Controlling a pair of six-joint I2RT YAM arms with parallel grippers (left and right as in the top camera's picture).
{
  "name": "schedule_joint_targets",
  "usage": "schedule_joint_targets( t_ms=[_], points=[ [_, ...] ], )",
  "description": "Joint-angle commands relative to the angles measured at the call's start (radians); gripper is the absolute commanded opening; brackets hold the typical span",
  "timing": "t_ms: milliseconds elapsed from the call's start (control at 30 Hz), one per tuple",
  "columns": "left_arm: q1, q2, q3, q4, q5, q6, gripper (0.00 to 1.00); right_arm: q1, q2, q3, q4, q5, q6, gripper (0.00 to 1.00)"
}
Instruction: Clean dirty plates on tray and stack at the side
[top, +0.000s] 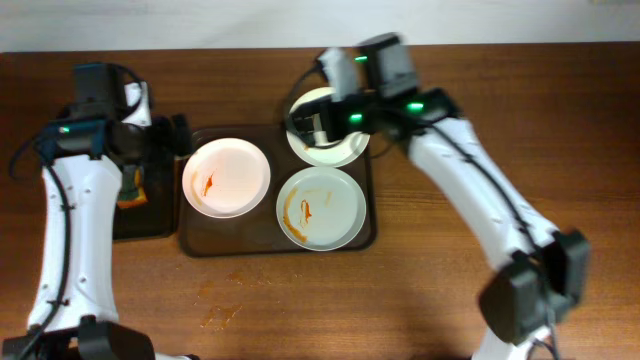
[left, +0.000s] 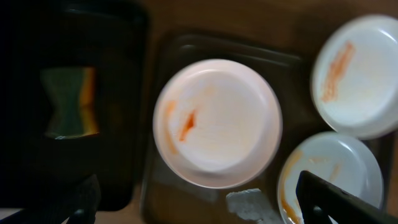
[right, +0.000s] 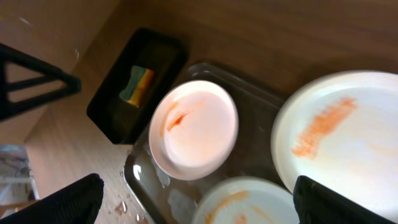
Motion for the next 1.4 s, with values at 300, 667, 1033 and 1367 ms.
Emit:
schedule_joint_targets(
  t_ms=[300,667,1033,1367],
  points=[
    [0.158,0.171,0.134,-0.018,-0.204,-0.097,0.99,0.258,0.430,0.135,0.090,0.431,0.273,0.47],
    [0.154,0.351,0.125,-0.017,-0.181,-0.097,0.89,0.263,0.497,0.135,0.028,0.439,0.298,0.04],
    [0.185,0.521,0.125,0.069,-0.292,0.119,0.58,0.229,0.497,0.135,0.036,0.436,0.286,0.04],
    [0.180,0.598,0.196,0.009,-0.210,0.165,0.01,0.228,0.496,0.137,0.040,0.436,0.278,0.04]
  ],
)
